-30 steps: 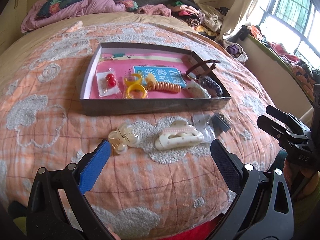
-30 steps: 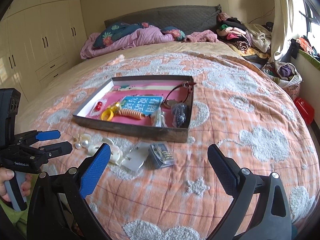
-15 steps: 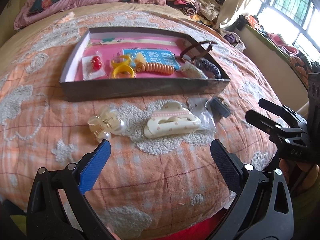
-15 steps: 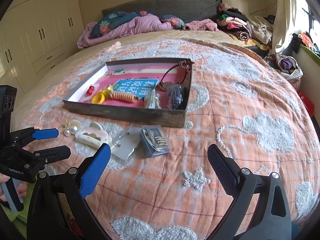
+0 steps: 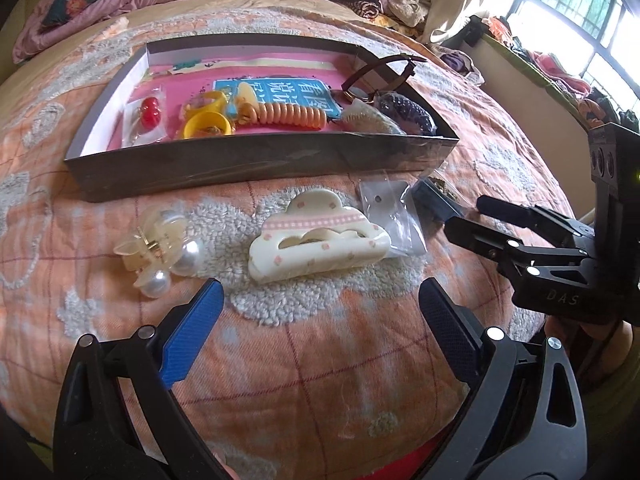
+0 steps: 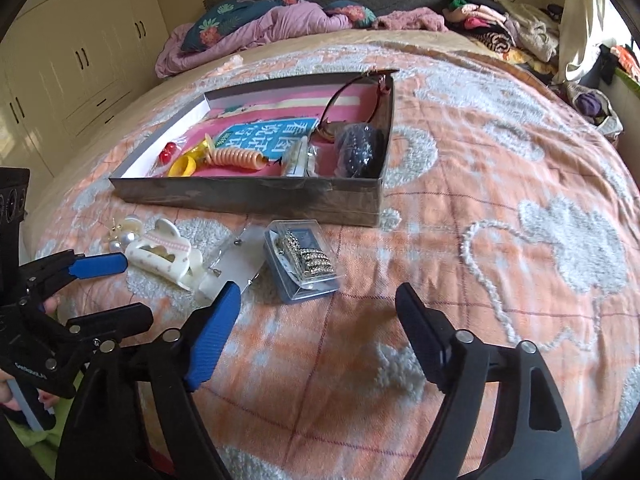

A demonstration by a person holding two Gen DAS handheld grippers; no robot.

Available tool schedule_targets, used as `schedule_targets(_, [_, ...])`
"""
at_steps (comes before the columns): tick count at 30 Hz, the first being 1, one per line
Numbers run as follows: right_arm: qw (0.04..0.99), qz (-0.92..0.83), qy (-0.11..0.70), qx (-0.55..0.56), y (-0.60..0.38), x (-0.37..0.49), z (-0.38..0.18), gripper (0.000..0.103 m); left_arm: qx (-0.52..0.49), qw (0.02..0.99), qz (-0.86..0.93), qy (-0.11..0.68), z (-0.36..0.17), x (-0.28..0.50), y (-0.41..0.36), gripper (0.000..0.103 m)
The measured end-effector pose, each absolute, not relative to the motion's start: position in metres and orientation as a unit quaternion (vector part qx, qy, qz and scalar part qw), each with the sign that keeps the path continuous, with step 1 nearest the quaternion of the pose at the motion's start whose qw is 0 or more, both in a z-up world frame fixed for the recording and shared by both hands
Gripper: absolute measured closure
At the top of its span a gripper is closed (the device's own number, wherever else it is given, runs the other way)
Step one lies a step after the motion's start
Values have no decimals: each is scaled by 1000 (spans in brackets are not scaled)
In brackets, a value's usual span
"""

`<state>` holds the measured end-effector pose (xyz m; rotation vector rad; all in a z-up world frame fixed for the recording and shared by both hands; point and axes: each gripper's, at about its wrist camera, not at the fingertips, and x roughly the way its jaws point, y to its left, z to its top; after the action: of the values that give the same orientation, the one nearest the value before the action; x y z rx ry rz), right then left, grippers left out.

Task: Organize jewelry
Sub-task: 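Move the right tool to the silver clip packet while the left tool approaches the cream claw clip, then grasp the silver clip packet with the right tool while the left tool grasps the cream claw clip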

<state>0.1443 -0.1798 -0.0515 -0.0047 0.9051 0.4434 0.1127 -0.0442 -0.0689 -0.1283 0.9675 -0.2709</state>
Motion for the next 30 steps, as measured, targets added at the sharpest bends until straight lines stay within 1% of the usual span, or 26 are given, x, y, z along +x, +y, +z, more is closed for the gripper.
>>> schedule_targets(2, [871,221,439,10,-180,150,-54,33,-61,874,-129,464,-70,116,-45,12])
schedule_targets(4, [865,227,446,21,-179,158,-57,42,-62,874,-128,464,-71,119,-46,12])
schedule_targets(6, [863,231,448,32,-180,164,-59,47,-62,873,-128,466,-72,123,-46,12])
schedule_targets(7, [862,234,449,36,-181,167,-59,52,-61,874,-127,465,-72,124,-47,12])
schedule_targets(8, [860,239,450,39,-181,168,-60,54,-60,874,-127,465,-72,125,-48,12])
schedule_targets(9, [858,246,449,42,-181,169,-60,63,-60,874,-127,465,-73,126,-48,12])
schedule_targets(10, [857,250,449,43,-181,169,-61,65,-60,874,-126,465,-73,127,-48,12])
schedule_targets(16, [862,250,437,59,-188,164,-57,66,-58,877,-124,461,-74,133,-52,13])
schedule_targets(17, [864,247,435,61,-191,162,-56,66,-57,877,-124,461,-75,134,-53,18])
schedule_targets(18, [865,245,433,64,-194,161,-55,66,-54,877,-124,460,-75,135,-54,26])
schedule_targets(20, [865,244,433,70,-198,159,-54,66,-48,879,-119,459,-75,137,-55,31])
schedule_targets(30, [876,238,414,64,-201,147,-41,68,-48,885,-138,442,-61,127,-54,31])
